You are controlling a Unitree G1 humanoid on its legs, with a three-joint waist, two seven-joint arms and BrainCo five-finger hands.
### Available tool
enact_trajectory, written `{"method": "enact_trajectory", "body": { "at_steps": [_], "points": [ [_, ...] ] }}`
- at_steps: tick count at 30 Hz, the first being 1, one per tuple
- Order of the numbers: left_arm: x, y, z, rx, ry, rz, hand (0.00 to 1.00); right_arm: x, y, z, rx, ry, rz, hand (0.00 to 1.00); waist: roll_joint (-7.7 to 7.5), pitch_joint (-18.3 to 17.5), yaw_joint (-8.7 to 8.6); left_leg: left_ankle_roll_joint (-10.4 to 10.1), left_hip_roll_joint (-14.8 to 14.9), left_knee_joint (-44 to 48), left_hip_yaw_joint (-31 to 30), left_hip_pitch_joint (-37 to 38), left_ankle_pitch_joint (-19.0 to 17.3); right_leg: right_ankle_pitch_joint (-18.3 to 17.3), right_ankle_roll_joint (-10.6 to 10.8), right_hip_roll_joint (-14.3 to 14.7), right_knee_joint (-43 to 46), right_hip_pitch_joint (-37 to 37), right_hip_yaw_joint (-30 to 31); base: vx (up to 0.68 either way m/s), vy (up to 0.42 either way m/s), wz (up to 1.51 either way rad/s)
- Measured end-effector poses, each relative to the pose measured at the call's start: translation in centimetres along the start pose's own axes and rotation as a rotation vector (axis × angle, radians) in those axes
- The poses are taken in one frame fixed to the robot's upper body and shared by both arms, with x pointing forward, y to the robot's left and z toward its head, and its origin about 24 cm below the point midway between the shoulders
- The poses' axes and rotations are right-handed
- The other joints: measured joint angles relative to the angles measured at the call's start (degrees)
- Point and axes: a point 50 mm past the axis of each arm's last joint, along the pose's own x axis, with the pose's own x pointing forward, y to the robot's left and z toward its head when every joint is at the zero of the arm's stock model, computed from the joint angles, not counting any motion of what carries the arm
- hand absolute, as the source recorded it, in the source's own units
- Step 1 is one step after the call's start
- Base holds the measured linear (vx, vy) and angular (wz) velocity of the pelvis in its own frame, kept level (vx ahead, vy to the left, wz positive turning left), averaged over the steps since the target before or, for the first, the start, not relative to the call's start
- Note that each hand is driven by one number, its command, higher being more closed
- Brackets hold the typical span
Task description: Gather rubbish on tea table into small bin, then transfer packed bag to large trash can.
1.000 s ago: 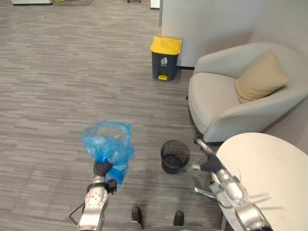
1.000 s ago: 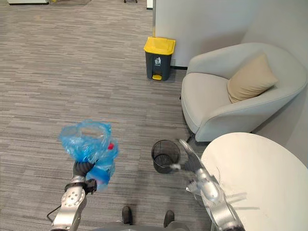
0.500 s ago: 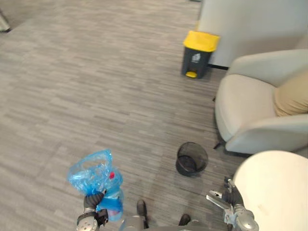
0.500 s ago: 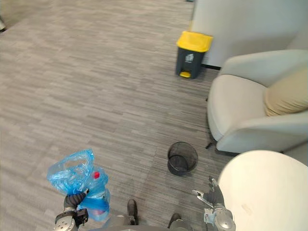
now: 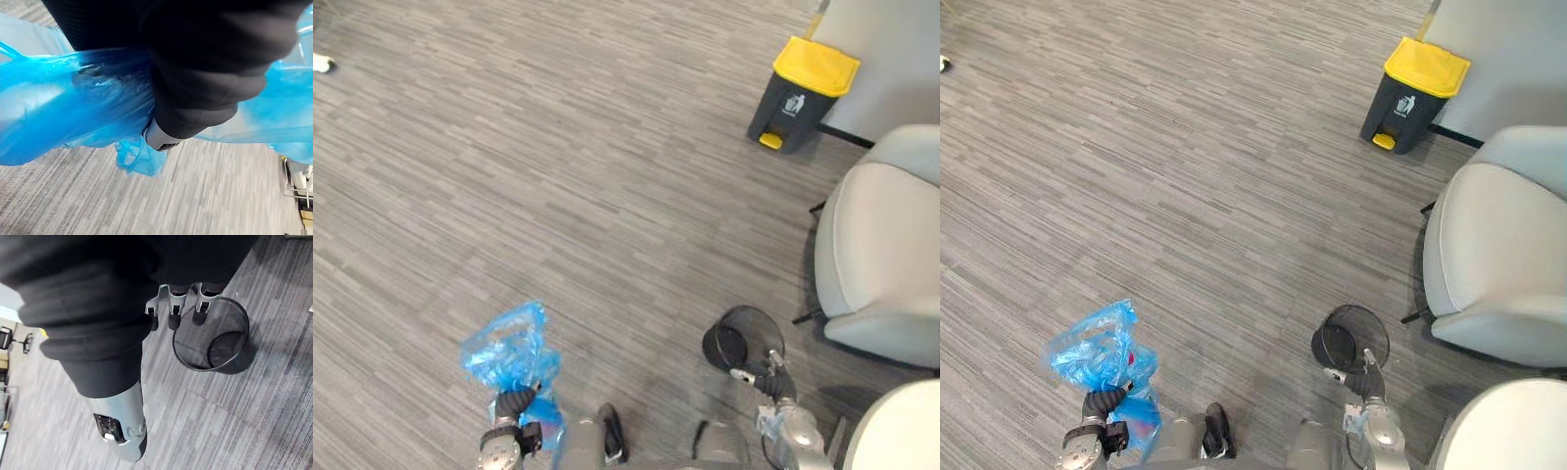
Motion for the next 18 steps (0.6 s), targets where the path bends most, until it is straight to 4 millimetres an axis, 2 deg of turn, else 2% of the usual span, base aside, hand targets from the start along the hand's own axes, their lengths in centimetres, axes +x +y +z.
{"method": "enact_trajectory", "body": {
  "at_steps": [2, 3, 4, 5, 6, 7, 8, 9, 10, 11, 12, 13, 14, 16, 17, 18],
  "points": [
    [0.7, -0.3, 0.8, -0.001, -0.023, -0.005, 1.0, 0.0, -0.3, -0.3, -0.01, 0.013, -0.005, 0.0, 0.25, 0.22, -1.0, -0.82, -0.43, -1.62, -1.53, 3.7, -0.58, 1.03, -0.14, 1.72, -6.27, -3.73, -0.66, 0.52, -0.048, 0.74],
    [1.0, -0.3, 1.2, 0.003, -0.038, -0.007, 1.0, -0.1, -0.4, -0.5, -0.013, 0.023, -0.006, 0.0, 0.06, 0.08, -1.06, -2.54, -0.65, -2.45, -1.52, 6.27, -0.61, 4.28, -2.06, 2.93, -11.07, -5.07, -1.03, 0.63, -0.093, 0.74],
    [0.9, -0.3, 1.2, 0.009, -0.041, -0.009, 1.0, -0.3, -0.4, -0.9, -0.018, 0.035, -0.002, 0.0, -0.79, -0.4, -1.81, -4.73, -0.92, -1.95, -1.88, 9.21, -1.19, 9.59, -5.02, 3.33, -13.04, -5.54, -1.65, 0.67, -0.113, 0.75],
    [0.8, -0.2, 1.0, 0.013, -0.034, -0.008, 1.0, -0.7, -0.3, -1.3, -0.021, 0.046, 0.002, 0.0, -1.5, -0.86, -2.12, -5.42, -1.11, -0.4, -2.22, 10.27, -1.48, 13.34, -6.22, 3.36, -13.46, -5.31, -1.99, 0.87, -0.168, 0.48],
    [0.7, -1.2, 0.7, -0.015, -0.019, -0.016, 1.0, -0.5, -0.6, -0.8, -0.036, 0.028, 0.005, 0.0, 0.99, -0.67, -1.78, -6.42, 1.94, 7.05, -2.46, 9.95, -1.18, 11.62, -9.19, 4.64, -9.02, -4.27, -3.43, 0.88, -0.155, 0.0],
    [0.2, -1.8, 0.4, -0.034, -0.018, -0.024, 1.0, -0.4, -0.5, 0.1, -0.032, -0.014, 0.013, 0.0, 2.97, -0.85, -1.7, -8.11, 5.76, 18.19, -2.65, 5.99, 2.58, 8.63, -10.95, 6.55, -9.02, -1.56, -4.64, 0.87, -0.157, -0.24],
    [0.1, -2.0, 0.5, -0.042, -0.021, -0.027, 1.0, -0.4, -0.4, 0.5, -0.031, -0.034, 0.017, 0.0, 3.25, -0.77, -1.62, -6.7, 7.22, 24.13, -2.69, 4.0, 6.12, 6.96, -11.23, 7.44, -9.98, 0.1, -4.51, 0.73, -0.136, -0.54],
    [-0.2, -2.5, 0.2, -0.058, -0.013, -0.031, 1.0, -0.3, -0.5, 1.5, -0.032, -0.076, 0.018, 0.0, 4.01, -0.7, -0.62, -5.72, 10.92, 35.37, -2.83, -0.69, 10.81, 5.43, -11.66, 10.04, -12.18, 3.7, -3.22, 0.56, -0.117, -0.58],
    [-0.1, -2.6, 0.3, -0.061, -0.016, -0.034, 1.0, -0.3, -0.5, 1.8, -0.027, -0.091, 0.014, 0.0, 4.05, -0.7, -0.16, -5.74, 12.17, 39.19, -2.96, -2.56, 9.75, 5.15, -12.08, 11.28, -13.58, 5.64, -2.08, 0.68, -0.102, -0.79],
    [0.0, -2.9, 0.7, -0.067, -0.028, -0.04, 1.0, -0.3, -0.3, 2.6, -0.018, -0.123, 0.009, 0.0, 3.11, -0.2, 0.29, -5.33, 13.0, 42.97, -2.82, -5.67, 7.45, 4.97, -12.35, 12.46, -17.17, 10.36, 0.04, 0.64, -0.033, -0.7],
    [0.0, -3.2, 1.1, -0.069, -0.045, -0.057, 1.0, -0.4, -0.3, 3.0, -0.014, -0.147, 0.008, 0.0, 1.58, 0.06, 1.11, -3.12, 12.08, 42.7, -2.15, -8.71, 5.94, 4.96, -12.35, 12.27, -20.53, 14.99, 2.35, 0.63, -0.018, -0.7],
    [0.0, -3.3, 1.3, -0.073, -0.054, -0.068, 1.0, -0.4, -0.3, 3.2, -0.013, -0.156, 0.008, 0.0, 0.98, 0.13, 1.7, -2.23, 11.59, 41.55, -1.5, -10.19, 5.24, 4.96, -12.36, 11.99, -21.95, 17.06, 3.78, 0.59, 0.034, -0.8],
    [-0.1, -3.6, 1.6, -0.08, -0.069, -0.077, 1.0, -0.4, -0.3, 3.6, -0.013, -0.17, 0.006, 0.0, 0.62, 0.06, 3.06, -2.29, 10.38, 38.64, -1.52, -13.72, 3.95, 4.53, -12.49, 11.47, -24.03, 20.38, 6.29, 0.66, 0.143, -1.01],
    [-0.2, -4.0, 2.1, -0.096, -0.092, -0.085, 1.0, -0.3, -0.5, 4.0, -0.018, -0.188, 0.001, 0.0, 0.26, 0.19, 4.73, -2.51, 7.32, 29.46, -3.22, -18.51, 3.81, 2.05, -9.93, 9.97, -25.5, 23.58, 10.41, 0.57, 0.203, -1.07],
    [-0.3, -4.3, 2.1, -0.107, -0.094, -0.088, 1.0, -0.3, -0.6, 4.1, -0.021, -0.19, -0.001, 0.0, 0.7, -0.05, 5.35, -3.67, 6.17, 22.87, -5.56, -20.34, 4.56, 0.69, -8.49, 9.53, -25.35, 24.21, 12.44, 0.51, 0.331, -1.4],
    [-0.8, -4.9, 1.7, -0.113, -0.083, -0.102, 1.0, -0.3, -1.1, 4.0, -0.041, -0.185, -0.008, 0.0, 2.75, -1.16, 6.39, -7.44, 5.37, 9.16, -10.86, -20.27, 8.04, -3.25, -4.92, 9.65, -23.61, 24.37, 15.78, 0.51, 0.379, -1.5]
  ]
}}
